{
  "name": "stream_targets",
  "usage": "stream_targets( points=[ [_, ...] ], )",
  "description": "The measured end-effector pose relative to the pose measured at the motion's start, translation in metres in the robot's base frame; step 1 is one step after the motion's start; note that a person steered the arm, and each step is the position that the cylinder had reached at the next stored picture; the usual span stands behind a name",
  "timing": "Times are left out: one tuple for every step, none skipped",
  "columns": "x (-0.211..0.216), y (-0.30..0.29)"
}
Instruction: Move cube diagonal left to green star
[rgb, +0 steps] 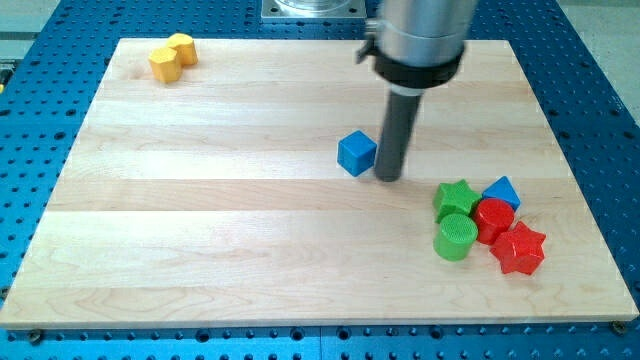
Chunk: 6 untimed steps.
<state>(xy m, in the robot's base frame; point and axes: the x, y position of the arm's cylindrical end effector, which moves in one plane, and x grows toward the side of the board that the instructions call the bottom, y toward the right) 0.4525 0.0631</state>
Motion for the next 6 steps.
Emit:
stream_targets(
  points=[
    [0.006, -0.049],
    [0.003, -0.074],
    [-0.016, -0.074],
    [-0.026, -0.070],
    [-0.028, -0.057],
    [-0.028, -0.016]
  ],
)
